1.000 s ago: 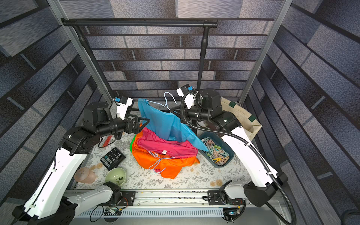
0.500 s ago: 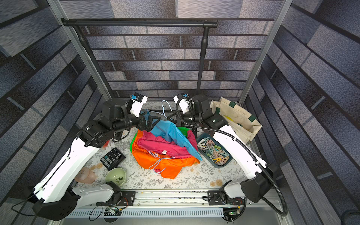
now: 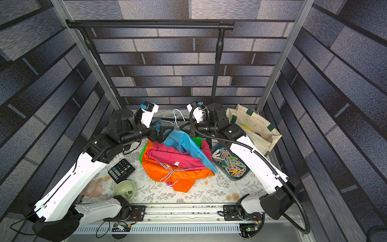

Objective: Use clothespins to secure the t-shirt on both sides of the hanger
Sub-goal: Pick up the hanger from the basket.

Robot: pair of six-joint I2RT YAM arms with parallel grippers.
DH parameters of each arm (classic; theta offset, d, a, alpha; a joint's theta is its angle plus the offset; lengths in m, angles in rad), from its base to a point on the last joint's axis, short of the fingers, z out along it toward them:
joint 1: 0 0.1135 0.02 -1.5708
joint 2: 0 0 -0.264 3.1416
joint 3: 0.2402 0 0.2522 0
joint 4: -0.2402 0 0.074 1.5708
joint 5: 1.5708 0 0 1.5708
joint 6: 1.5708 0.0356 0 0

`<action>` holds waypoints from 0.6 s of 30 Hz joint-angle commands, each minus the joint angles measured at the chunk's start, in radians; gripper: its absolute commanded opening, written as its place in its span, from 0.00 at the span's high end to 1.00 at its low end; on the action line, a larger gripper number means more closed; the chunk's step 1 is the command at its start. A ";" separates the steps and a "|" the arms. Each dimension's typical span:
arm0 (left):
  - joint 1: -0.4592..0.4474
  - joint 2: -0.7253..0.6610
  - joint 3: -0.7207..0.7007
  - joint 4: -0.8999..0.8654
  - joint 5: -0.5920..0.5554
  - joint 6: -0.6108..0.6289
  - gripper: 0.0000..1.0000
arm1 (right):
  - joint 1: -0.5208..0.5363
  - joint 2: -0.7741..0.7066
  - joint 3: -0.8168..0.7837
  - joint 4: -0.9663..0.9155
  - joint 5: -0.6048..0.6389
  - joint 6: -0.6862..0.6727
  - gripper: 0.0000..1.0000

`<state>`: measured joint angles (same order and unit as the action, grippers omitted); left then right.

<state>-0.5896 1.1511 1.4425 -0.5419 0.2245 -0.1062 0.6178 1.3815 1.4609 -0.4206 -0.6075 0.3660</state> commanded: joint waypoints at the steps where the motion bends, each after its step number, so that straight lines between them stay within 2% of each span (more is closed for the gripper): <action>1: -0.003 0.022 0.031 -0.016 -0.072 0.025 0.03 | 0.023 -0.013 0.015 0.019 0.014 -0.018 1.00; 4: -0.002 0.059 0.071 -0.041 -0.038 0.027 0.09 | 0.027 -0.014 0.017 0.016 0.030 -0.013 1.00; 8: -0.004 0.070 0.069 -0.015 -0.014 0.031 0.29 | 0.032 -0.007 0.020 0.019 0.030 -0.007 1.00; 12: -0.001 0.072 0.050 0.013 -0.024 0.031 0.31 | 0.037 -0.007 0.026 0.022 0.028 -0.006 1.00; 18: -0.001 0.087 0.057 0.046 0.034 0.031 0.37 | 0.044 -0.001 0.032 0.026 0.023 -0.003 1.00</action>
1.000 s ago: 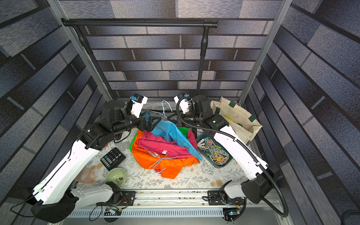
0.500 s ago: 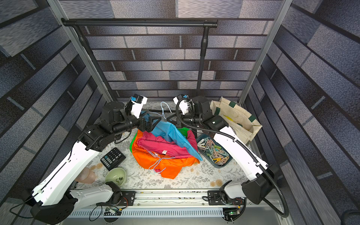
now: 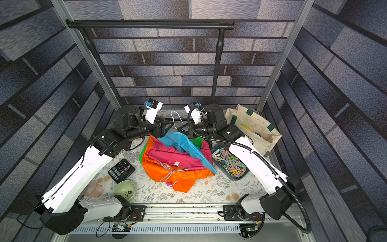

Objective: Use clothespins to secure the t-shirt on both sides of the hanger
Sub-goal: Pick up the hanger from the basket.

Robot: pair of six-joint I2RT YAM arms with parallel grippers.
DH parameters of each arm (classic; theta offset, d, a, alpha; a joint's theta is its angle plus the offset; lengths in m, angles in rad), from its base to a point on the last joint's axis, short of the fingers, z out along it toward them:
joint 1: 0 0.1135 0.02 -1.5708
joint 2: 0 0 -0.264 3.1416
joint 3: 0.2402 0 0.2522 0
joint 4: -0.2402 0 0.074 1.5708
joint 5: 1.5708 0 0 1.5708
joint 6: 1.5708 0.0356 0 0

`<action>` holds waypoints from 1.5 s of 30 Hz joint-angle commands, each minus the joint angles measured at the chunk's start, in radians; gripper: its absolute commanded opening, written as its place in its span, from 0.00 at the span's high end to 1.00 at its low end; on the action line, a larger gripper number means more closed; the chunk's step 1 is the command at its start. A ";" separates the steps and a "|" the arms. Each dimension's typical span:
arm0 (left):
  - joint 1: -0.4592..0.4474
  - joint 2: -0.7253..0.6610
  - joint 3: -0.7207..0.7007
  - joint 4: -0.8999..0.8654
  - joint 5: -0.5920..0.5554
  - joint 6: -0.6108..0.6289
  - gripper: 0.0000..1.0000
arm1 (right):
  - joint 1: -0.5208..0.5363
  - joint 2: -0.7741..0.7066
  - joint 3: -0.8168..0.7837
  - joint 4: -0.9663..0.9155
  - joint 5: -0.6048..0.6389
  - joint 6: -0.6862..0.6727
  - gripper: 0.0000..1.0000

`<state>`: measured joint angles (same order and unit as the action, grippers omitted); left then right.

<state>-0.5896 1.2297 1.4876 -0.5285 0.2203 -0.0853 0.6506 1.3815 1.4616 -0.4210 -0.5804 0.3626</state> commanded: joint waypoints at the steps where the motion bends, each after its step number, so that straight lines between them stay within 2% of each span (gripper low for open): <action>1: -0.001 0.018 0.025 0.030 0.041 0.009 0.38 | 0.013 0.000 0.032 0.028 -0.004 0.002 1.00; 9: -0.006 0.072 0.063 0.047 0.051 -0.001 0.47 | 0.024 0.002 0.042 0.042 -0.014 0.007 1.00; 11: -0.009 0.076 0.070 0.058 0.053 -0.004 0.52 | 0.028 0.006 0.045 0.042 -0.016 0.009 1.00; 16: -0.016 0.078 0.081 0.081 0.068 -0.010 0.86 | 0.034 0.014 0.043 0.037 0.002 0.007 1.00; 19: -0.019 0.080 0.094 0.079 0.063 -0.010 0.96 | 0.035 0.013 0.046 0.035 0.011 0.007 1.00; 20: -0.019 0.080 0.095 0.079 0.057 -0.010 0.97 | 0.035 0.011 0.047 0.032 0.015 0.005 0.99; 22: -0.019 0.076 0.097 0.076 0.043 -0.002 1.00 | 0.034 0.003 0.057 0.016 0.033 -0.004 0.89; 24: -0.017 0.067 0.096 0.073 0.029 0.009 1.00 | 0.035 -0.013 0.065 -0.010 0.059 -0.024 0.70; 27: -0.010 0.052 0.087 0.074 0.021 0.016 1.00 | 0.035 -0.049 0.066 -0.058 0.104 -0.065 0.51; 29: -0.002 0.042 0.079 0.077 0.023 0.017 1.00 | 0.034 -0.078 0.060 -0.099 0.143 -0.098 0.45; 33: 0.017 0.022 0.074 0.083 0.028 0.019 1.00 | 0.035 -0.142 0.019 -0.148 0.198 -0.144 0.43; 38: 0.046 0.001 0.082 0.080 0.034 0.019 1.00 | 0.035 -0.210 -0.043 -0.153 0.154 -0.180 0.44; 45: 0.077 -0.007 0.121 0.061 0.073 0.013 1.00 | 0.039 -0.173 -0.069 -0.163 0.070 -0.222 0.55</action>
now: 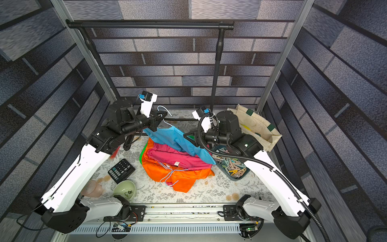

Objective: Use clothespins to secure the t-shirt on both sides of the hanger
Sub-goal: Pick up the hanger from the basket.

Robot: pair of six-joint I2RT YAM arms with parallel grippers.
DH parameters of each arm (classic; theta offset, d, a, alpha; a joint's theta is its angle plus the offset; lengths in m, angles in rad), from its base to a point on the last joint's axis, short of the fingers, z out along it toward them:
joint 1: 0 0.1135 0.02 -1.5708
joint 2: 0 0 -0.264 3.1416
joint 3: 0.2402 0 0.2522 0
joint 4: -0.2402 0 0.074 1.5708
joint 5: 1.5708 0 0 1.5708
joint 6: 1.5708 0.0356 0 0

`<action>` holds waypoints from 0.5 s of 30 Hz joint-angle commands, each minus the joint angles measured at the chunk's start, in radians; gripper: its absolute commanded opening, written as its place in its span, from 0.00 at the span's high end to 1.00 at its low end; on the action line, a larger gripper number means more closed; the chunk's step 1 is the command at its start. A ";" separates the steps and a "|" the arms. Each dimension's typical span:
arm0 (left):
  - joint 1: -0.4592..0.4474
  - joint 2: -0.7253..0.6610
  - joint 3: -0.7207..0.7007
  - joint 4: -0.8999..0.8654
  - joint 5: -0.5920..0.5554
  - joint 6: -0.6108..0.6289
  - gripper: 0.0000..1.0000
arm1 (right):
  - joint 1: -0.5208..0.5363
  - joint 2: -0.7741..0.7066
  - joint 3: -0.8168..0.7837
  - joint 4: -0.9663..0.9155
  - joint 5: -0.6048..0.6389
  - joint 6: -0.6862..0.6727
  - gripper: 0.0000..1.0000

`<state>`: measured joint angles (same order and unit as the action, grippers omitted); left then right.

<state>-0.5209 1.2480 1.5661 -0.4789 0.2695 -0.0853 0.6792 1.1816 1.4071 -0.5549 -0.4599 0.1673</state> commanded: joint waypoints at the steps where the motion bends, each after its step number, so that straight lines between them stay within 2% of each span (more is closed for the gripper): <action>1: 0.009 -0.024 0.050 0.008 0.028 0.013 1.00 | 0.012 0.039 -0.014 -0.030 -0.060 -0.030 0.59; 5: 0.016 -0.021 0.074 -0.007 0.046 0.016 1.00 | 0.016 0.072 0.000 -0.050 -0.065 -0.052 0.82; 8: 0.035 -0.015 0.099 -0.015 0.054 0.019 1.00 | 0.017 0.067 0.003 -0.075 -0.051 -0.074 0.93; 11: 0.079 0.007 0.140 -0.022 0.081 0.017 1.00 | 0.017 0.043 -0.008 -0.087 -0.031 -0.090 1.00; 15: 0.124 0.058 0.250 -0.058 0.127 0.018 1.00 | 0.017 0.016 -0.025 -0.107 -0.016 -0.098 1.00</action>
<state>-0.4496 1.3025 1.7149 -0.5812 0.4088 -0.0849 0.7048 1.2354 1.4048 -0.5564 -0.5098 0.0788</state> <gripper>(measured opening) 0.088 0.066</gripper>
